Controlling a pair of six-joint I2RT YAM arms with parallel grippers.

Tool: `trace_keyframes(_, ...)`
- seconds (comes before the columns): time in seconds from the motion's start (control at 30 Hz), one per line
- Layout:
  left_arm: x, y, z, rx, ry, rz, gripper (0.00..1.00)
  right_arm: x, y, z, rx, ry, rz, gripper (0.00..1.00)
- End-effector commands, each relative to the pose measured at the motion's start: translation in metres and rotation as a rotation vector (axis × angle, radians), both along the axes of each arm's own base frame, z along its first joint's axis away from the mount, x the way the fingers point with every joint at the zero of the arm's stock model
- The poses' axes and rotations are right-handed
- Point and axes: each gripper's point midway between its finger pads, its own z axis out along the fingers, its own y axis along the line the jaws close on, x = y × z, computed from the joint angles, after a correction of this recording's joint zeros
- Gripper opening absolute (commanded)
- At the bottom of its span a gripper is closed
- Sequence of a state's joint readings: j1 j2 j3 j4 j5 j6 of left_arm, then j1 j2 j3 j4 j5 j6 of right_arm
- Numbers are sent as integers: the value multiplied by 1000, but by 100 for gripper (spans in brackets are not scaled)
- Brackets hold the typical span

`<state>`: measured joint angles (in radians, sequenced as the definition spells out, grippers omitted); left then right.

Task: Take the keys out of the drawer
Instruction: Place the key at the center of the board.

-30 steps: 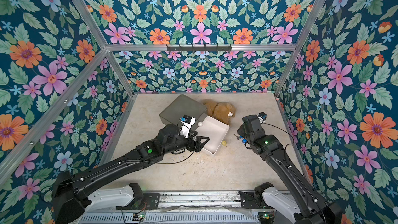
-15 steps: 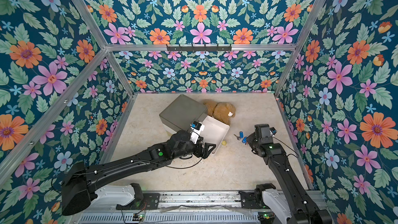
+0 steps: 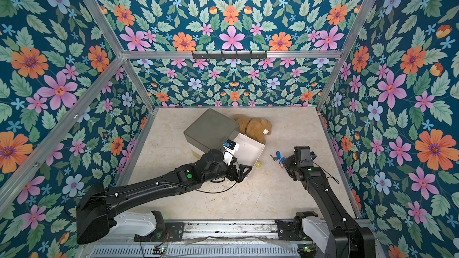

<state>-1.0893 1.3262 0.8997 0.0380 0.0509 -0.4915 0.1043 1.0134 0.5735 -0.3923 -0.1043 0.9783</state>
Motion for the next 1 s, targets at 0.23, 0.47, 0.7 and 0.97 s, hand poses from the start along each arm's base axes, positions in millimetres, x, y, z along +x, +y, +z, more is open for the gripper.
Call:
trace_keyframes(0.23,0,-9,-1,-12,2,-23,99,3,-13,-19,37,11,-35,0)
trace_keyframes(0.47,2,-8,0,-12,-20,-11,99,5,-29,-26,27,15,-65,0)
trace_keyframes(0.7,2,-9,-2,-2,-28,-12,99,19,-40,-27,25,8,-77,0)
trace_keyframes(0.97,3,-6,-1,5,-44,-3,99,38,-43,-29,31,13,-74,0)
